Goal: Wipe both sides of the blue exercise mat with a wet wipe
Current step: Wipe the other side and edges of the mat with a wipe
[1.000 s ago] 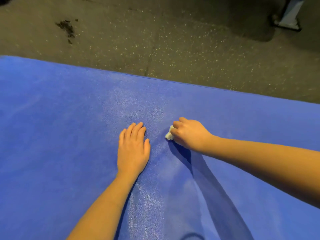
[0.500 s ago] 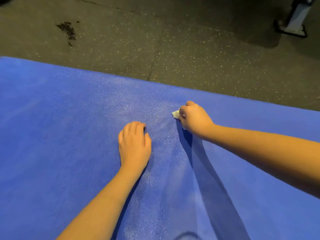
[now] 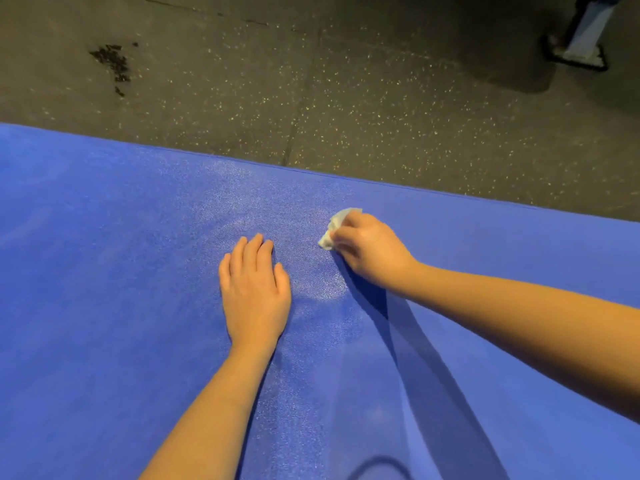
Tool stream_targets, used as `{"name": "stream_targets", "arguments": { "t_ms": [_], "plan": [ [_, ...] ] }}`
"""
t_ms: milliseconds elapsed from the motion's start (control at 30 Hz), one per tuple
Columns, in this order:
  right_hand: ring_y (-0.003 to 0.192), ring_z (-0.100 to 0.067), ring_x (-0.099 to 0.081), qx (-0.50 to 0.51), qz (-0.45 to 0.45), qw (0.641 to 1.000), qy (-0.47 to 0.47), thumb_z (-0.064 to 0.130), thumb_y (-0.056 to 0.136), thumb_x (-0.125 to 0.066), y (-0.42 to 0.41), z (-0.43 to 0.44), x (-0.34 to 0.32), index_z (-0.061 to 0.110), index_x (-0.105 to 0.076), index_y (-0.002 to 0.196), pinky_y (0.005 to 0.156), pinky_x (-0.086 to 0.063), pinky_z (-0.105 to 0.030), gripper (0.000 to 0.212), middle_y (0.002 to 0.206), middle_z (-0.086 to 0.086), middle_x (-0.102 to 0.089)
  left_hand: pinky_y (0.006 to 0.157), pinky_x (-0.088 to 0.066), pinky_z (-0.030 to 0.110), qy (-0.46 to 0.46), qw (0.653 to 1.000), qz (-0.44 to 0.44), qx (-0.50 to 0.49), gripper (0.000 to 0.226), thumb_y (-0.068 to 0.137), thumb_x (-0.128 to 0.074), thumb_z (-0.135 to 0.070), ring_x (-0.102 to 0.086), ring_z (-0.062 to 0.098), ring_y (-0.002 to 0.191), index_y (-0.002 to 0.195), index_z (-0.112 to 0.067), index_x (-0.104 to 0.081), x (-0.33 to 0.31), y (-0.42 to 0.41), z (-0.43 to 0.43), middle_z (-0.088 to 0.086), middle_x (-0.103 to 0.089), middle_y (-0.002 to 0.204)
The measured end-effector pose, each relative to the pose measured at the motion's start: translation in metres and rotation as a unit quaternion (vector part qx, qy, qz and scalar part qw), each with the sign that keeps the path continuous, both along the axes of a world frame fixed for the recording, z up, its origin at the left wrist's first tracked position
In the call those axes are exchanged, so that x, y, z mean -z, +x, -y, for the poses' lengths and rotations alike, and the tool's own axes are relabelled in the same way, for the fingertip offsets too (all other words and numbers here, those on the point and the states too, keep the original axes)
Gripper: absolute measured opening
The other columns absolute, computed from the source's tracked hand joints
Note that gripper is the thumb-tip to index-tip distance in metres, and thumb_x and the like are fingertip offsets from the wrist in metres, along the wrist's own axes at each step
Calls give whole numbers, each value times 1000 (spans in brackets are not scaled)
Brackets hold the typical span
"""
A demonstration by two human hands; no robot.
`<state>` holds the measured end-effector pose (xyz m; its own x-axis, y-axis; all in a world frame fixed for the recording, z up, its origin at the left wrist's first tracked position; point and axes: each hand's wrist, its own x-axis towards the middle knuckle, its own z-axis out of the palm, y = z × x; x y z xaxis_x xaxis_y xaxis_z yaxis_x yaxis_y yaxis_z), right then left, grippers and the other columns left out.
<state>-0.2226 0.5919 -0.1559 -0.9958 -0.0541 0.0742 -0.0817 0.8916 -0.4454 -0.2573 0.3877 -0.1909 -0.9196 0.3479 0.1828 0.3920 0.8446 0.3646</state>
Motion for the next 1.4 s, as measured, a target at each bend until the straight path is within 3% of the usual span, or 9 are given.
{"name": "stream_targets", "arguments": {
  "t_ms": [100, 267, 433, 667, 833, 1033, 1233, 1300, 1400],
  "plan": [
    [86, -32, -58, -10, 16, 998, 55, 18, 89, -59, -9, -19, -3, 10, -71, 89, 59, -42, -29, 14, 93, -12, -61, 110, -30, 48, 1, 1000, -2, 1, 44, 91, -36, -26, -45, 32, 130, 122, -5, -60, 0, -1, 1, 11, -56, 133],
    [99, -33, -51, 271, 102, 946, 147, 7, 93, -52, -54, -42, 1, 2, -65, 101, 65, -36, -31, 16, 111, -16, -53, 111, -31, 49, -5, 1000, -1, 0, 43, 92, -38, -25, -44, 32, 131, 123, -4, -59, 0, 1, 1, 11, -56, 134],
    [98, -34, -49, 48, 47, 995, 78, 6, 90, -53, -43, -25, 3, 2, -62, 99, 70, -44, -38, 14, 109, -17, -55, 111, -30, 49, -3, 1000, 0, -4, 46, 92, -35, -28, -43, 31, 132, 124, -5, -59, 0, -2, 0, 11, -55, 135],
    [106, -34, -45, 319, 93, 927, 176, -4, 90, -44, -22, -76, 0, -2, -59, 114, 67, -34, -33, 28, 115, -20, -50, 113, -29, 50, 3, 1000, 3, -6, 45, 92, -37, -26, -42, 31, 133, 125, -4, -59, 1, -1, 1, 11, -55, 136],
    [94, -33, -54, 101, 18, 993, 50, 5, 89, -58, 0, -53, 2, 8, -69, 90, 68, -42, -32, 12, 101, -11, -60, 113, -27, 49, 2, 1000, 4, -5, 49, 92, -33, -30, -41, 31, 133, 125, -4, -58, 1, -1, 1, 11, -54, 136],
    [100, -34, -53, 375, 71, 919, 100, 1, 94, -48, 0, -117, 6, -2, -67, 98, 65, -44, -33, 20, 108, -12, -59, 113, -28, 50, 5, 1000, 4, -5, 47, 92, -37, -27, -41, 32, 133, 125, -3, -58, 1, -1, 0, 12, -54, 136],
    [81, -18, -52, 198, 14, 979, 45, -1, 87, -57, 30, -78, -3, 0, -54, 67, 59, -25, -26, 21, 83, -9, -55, 113, -27, 50, 7, 1000, 5, -8, 45, 91, -39, -26, -40, 32, 134, 126, -3, -58, 0, -1, -1, 12, -54, 137],
    [79, -18, -49, 269, 19, 961, 67, -1, 88, -54, 38, -99, -6, 1, -50, 65, 56, -30, -28, 24, 80, -7, -56, 113, -27, 50, 6, 1000, 7, -8, 45, 91, -39, -26, -41, 32, 133, 126, -3, -57, 0, 0, -1, 12, -54, 137],
    [65, -28, -46, 492, 82, 864, 76, 4, 93, -51, 39, -139, -6, 5, -45, 60, 51, -28, -28, 33, 80, -8, -59, 112, -28, 50, 6, 1000, 3, -5, 47, 91, -36, -28, -41, 33, 133, 125, -3, -57, 0, -1, 0, 12, -54, 136]
  ]
}}
